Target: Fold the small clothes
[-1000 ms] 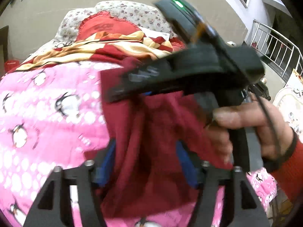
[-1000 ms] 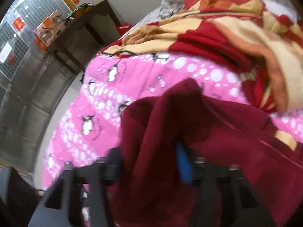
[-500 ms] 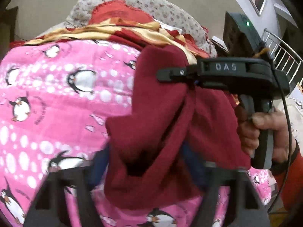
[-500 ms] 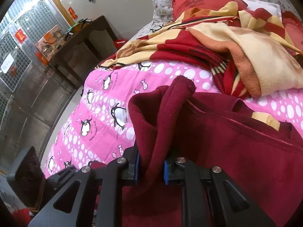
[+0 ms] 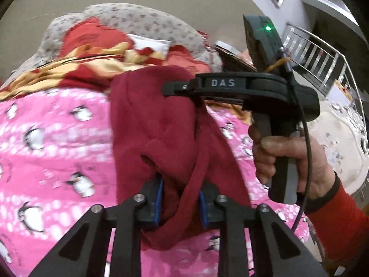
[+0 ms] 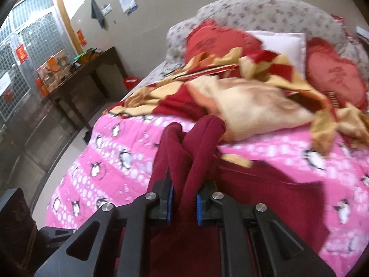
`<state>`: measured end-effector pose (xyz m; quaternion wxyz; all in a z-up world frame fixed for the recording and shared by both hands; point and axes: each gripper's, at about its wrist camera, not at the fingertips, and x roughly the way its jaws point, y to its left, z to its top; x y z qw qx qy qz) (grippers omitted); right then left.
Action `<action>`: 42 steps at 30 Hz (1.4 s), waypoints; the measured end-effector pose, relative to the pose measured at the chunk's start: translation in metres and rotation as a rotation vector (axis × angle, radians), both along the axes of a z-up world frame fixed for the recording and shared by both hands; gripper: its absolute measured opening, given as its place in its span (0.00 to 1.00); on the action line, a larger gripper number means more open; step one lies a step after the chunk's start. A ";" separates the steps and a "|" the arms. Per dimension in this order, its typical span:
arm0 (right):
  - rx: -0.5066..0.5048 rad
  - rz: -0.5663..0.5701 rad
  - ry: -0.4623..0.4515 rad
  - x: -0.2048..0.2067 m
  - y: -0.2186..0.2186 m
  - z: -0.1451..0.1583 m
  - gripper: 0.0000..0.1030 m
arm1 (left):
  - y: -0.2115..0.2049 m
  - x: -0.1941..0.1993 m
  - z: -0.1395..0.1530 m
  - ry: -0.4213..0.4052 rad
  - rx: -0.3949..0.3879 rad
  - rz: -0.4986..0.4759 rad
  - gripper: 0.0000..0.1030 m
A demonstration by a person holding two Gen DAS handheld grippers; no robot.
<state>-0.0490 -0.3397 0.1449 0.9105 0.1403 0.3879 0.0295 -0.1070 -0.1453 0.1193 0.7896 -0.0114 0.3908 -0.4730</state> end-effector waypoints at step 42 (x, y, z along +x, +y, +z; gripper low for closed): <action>0.165 -0.242 0.058 -0.167 -0.079 -0.059 0.19 | -0.073 -0.066 -0.066 -0.044 0.242 -0.195 0.69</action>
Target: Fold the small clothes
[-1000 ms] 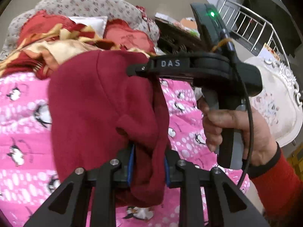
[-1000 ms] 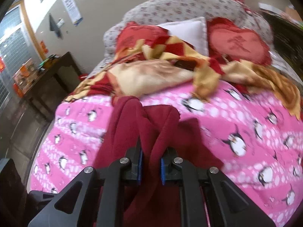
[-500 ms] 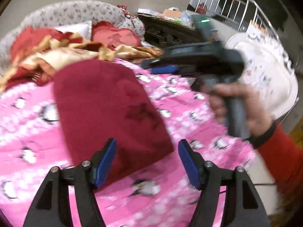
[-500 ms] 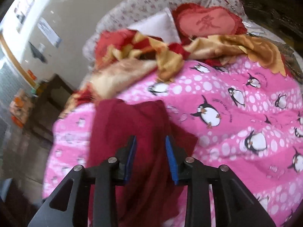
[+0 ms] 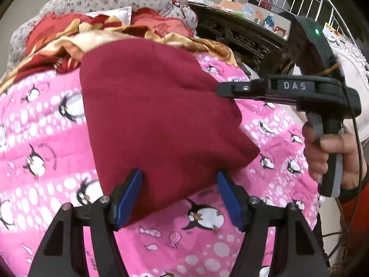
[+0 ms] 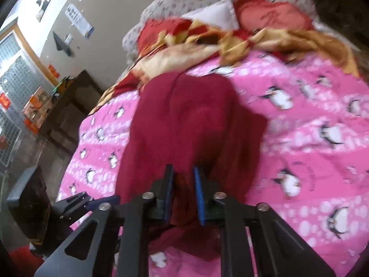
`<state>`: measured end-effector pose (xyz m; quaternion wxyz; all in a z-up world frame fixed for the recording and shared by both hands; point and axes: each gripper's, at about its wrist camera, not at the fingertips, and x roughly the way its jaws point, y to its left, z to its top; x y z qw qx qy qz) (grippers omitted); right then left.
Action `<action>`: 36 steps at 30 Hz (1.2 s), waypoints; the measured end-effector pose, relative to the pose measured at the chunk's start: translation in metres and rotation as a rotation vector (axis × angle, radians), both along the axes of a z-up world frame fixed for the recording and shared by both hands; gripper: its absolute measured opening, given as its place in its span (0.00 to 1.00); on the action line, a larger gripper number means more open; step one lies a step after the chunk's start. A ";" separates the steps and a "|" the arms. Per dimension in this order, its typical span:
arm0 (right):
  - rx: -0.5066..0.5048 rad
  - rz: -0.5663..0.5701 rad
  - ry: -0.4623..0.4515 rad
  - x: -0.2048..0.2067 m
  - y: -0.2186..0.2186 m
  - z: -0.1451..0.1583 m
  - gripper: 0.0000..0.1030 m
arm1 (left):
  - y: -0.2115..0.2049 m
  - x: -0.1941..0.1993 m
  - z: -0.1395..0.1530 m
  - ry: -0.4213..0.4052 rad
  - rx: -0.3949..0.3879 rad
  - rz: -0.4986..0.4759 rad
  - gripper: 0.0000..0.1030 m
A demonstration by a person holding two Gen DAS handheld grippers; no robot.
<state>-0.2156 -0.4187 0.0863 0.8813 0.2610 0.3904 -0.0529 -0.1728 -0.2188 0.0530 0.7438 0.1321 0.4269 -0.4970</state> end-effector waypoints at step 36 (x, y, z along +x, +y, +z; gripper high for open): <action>0.123 0.093 -0.044 -0.063 0.044 -0.018 0.28 | 0.013 0.014 0.017 -0.013 -0.014 0.089 0.69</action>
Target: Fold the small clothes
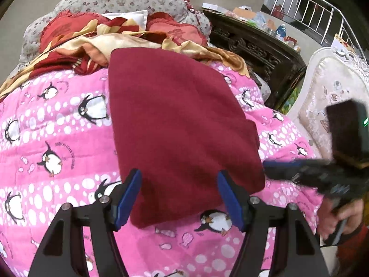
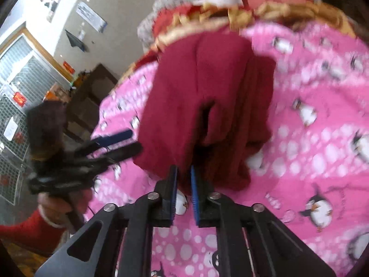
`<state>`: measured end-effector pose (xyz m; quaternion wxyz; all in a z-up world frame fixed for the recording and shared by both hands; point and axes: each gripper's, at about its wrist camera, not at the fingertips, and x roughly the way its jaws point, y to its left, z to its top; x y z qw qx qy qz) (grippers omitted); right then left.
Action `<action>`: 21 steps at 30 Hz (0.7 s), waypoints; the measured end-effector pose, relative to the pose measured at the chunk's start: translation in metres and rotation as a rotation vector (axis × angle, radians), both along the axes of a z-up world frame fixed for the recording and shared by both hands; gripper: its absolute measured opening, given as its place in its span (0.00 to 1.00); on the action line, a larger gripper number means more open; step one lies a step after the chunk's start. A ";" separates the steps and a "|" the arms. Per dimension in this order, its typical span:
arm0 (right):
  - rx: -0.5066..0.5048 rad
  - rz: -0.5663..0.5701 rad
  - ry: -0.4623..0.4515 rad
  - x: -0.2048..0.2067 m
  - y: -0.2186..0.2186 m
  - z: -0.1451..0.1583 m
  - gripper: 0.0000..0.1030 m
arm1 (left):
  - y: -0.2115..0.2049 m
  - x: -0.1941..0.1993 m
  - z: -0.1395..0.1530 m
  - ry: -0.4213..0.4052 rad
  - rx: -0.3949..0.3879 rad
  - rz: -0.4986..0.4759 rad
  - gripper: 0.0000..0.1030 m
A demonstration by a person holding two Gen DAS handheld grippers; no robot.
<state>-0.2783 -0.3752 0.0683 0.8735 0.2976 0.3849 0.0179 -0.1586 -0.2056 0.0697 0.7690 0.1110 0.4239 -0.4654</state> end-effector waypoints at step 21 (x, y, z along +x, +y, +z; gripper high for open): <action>-0.272 -0.151 0.104 0.097 -0.054 -0.011 0.20 | -0.028 -0.002 -0.012 -0.033 0.056 0.012 0.75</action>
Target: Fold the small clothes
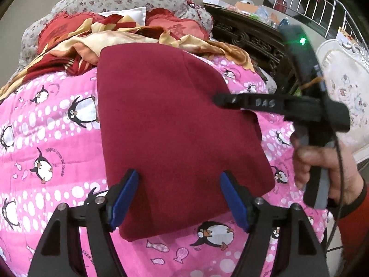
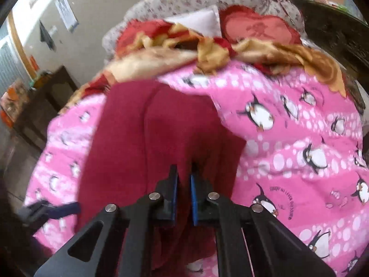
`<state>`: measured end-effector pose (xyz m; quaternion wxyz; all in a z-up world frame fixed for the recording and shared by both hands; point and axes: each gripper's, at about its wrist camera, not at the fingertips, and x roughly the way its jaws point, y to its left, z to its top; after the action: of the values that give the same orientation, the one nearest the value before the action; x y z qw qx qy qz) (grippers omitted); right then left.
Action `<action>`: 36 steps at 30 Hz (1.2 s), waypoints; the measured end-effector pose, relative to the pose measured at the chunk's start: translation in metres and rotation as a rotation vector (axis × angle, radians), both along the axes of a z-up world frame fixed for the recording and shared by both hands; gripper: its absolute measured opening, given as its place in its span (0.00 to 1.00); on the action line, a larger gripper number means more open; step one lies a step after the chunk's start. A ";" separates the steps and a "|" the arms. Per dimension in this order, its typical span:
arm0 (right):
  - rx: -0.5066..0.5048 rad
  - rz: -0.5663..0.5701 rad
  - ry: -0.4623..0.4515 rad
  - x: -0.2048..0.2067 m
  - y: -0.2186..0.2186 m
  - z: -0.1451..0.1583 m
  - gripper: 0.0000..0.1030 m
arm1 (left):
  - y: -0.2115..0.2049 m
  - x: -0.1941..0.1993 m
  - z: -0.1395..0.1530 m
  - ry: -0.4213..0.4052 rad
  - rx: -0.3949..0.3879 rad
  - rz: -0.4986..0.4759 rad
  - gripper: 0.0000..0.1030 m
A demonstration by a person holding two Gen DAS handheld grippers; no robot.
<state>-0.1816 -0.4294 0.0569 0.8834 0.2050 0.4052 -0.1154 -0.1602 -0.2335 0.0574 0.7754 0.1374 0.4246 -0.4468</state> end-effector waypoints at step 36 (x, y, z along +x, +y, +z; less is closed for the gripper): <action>0.354 -0.112 -0.112 -0.034 -0.034 -0.028 0.74 | 0.021 0.093 -0.016 0.378 -0.235 0.122 0.95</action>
<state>-0.2152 -0.4639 0.0290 0.8469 0.3855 0.3574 -0.0795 -0.0673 -0.2121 0.0409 0.7182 -0.0659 0.5149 -0.4633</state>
